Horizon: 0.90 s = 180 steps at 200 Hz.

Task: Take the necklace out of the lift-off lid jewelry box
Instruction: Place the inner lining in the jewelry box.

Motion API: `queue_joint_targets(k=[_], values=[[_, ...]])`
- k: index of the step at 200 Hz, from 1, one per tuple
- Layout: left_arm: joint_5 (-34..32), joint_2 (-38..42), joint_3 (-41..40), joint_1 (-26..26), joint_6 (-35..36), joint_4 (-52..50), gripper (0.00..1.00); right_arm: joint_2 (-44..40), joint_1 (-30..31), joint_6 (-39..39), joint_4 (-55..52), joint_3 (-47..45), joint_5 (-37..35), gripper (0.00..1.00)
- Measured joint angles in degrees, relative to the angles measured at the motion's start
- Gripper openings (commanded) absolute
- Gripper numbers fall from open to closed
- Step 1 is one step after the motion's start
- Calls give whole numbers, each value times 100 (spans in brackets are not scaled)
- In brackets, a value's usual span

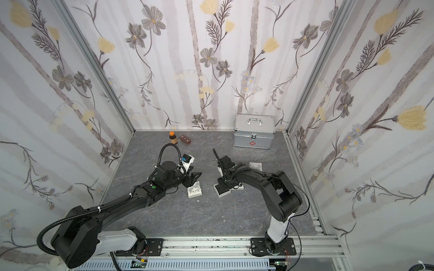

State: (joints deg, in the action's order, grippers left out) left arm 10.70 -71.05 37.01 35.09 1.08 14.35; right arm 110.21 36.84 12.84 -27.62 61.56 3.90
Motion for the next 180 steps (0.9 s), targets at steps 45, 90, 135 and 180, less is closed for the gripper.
queue_joint_targets(k=[45, 90, 135, 180], values=[[-20, 470, -225, -199, -28, -9, 63, -330, 103, 59, 33, 129, -125, 10], [-15, 577, -264, -260, -111, -13, 63, -155, 208, 63, 131, 221, 24, 9], [-15, 706, -264, -302, -125, -50, 64, 168, 323, 105, 299, 304, 225, 9], [-17, 748, -264, -334, -125, -144, 64, 417, 328, 127, 391, 326, 260, 9]])
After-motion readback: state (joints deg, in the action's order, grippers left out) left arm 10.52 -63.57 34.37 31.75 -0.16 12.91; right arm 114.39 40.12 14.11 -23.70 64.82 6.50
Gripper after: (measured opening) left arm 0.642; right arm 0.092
